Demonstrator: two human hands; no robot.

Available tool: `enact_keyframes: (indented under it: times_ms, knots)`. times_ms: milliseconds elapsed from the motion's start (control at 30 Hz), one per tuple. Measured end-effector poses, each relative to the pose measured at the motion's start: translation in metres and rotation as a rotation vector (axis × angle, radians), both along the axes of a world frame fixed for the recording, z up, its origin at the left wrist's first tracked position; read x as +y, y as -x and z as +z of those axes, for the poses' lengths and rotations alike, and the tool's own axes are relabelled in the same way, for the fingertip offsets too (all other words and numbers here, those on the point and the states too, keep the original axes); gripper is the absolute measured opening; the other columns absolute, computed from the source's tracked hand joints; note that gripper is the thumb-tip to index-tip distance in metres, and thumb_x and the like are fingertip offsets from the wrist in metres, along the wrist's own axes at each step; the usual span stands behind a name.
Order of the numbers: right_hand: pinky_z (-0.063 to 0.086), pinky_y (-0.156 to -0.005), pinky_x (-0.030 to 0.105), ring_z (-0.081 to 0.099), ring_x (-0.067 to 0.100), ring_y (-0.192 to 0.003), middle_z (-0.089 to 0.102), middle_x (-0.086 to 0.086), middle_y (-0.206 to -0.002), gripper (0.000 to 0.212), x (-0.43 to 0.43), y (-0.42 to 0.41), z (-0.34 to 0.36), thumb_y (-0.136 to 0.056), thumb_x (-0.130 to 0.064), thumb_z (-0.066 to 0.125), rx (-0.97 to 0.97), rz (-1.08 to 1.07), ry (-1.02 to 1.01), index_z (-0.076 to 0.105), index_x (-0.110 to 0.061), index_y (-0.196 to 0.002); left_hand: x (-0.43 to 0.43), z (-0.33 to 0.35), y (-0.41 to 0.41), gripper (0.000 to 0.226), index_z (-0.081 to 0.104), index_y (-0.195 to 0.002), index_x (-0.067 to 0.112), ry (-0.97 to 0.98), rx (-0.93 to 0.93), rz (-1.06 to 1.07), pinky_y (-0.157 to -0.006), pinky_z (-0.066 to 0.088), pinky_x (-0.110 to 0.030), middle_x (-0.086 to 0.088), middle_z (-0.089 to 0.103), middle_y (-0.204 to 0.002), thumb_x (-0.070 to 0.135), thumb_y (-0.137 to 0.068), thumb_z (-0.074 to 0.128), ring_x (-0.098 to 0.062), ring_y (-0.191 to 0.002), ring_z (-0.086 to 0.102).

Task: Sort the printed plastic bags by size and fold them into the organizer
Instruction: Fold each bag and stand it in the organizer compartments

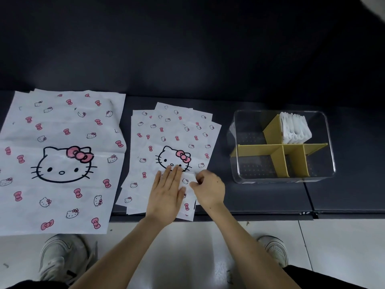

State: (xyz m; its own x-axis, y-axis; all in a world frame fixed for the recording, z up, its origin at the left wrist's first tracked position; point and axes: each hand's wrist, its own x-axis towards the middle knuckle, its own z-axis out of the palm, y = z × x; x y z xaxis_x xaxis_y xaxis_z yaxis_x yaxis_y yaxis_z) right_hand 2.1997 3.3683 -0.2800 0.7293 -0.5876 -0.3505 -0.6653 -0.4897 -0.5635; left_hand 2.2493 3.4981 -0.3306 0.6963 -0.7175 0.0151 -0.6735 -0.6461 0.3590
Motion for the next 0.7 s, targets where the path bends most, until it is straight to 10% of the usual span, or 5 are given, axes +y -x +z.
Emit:
enact_keyframes:
  times_ms: [233, 433, 567, 700]
  knots:
    - [0.041, -0.058, 0.015, 0.052, 0.006, -0.059, 0.057, -0.012, -0.063, 0.035, -0.007, 0.020, 0.010, -0.078, -0.008, 0.073, -0.254, -0.122, -0.312, 0.050, -0.027, -0.060, -0.012, 0.056, -0.039, 0.048, 0.058, -0.126, 0.024, -0.176, 0.277, 0.041, -0.086, 0.035, -0.024, 0.003, 0.060, -0.115, 0.041, -0.082, 0.067, -0.018, -0.109, 0.053]
    - [0.050, -0.062, 0.024, 0.061, 0.016, -0.071, 0.066, 0.008, -0.078, 0.021, -0.026, 0.037, 0.044, -0.075, 0.005, 0.073, -0.460, -0.276, -0.582, 0.059, -0.010, -0.075, -0.014, 0.110, -0.044, 0.008, 0.065, -0.079, 0.015, 0.249, 0.913, 0.129, -0.054, 0.040, -0.012, 0.015, 0.060, -0.058, 0.013, -0.086, 0.068, 0.001, -0.056, 0.052]
    - [0.054, -0.075, 0.024, 0.063, 0.013, -0.094, 0.065, 0.000, -0.104, 0.043, -0.045, 0.051, 0.077, -0.078, -0.012, 0.076, -0.402, -0.283, -0.697, 0.057, -0.022, -0.115, -0.032, 0.142, -0.026, 0.009, 0.067, -0.075, 0.012, 0.294, 0.946, 0.044, -0.052, 0.038, -0.010, 0.011, 0.058, -0.058, 0.008, -0.082, 0.072, 0.002, -0.051, 0.050]
    - [0.054, -0.069, 0.024, 0.069, 0.019, -0.091, 0.073, 0.008, -0.098, 0.028, -0.074, 0.075, 0.103, -0.074, -0.022, 0.072, -0.482, -0.332, -0.896, 0.071, -0.013, -0.101, -0.068, 0.163, -0.011, 0.012, 0.068, -0.072, 0.014, 0.314, 0.959, -0.018, -0.047, 0.039, -0.013, 0.009, 0.060, -0.058, 0.007, -0.081, 0.073, 0.001, -0.052, 0.053]
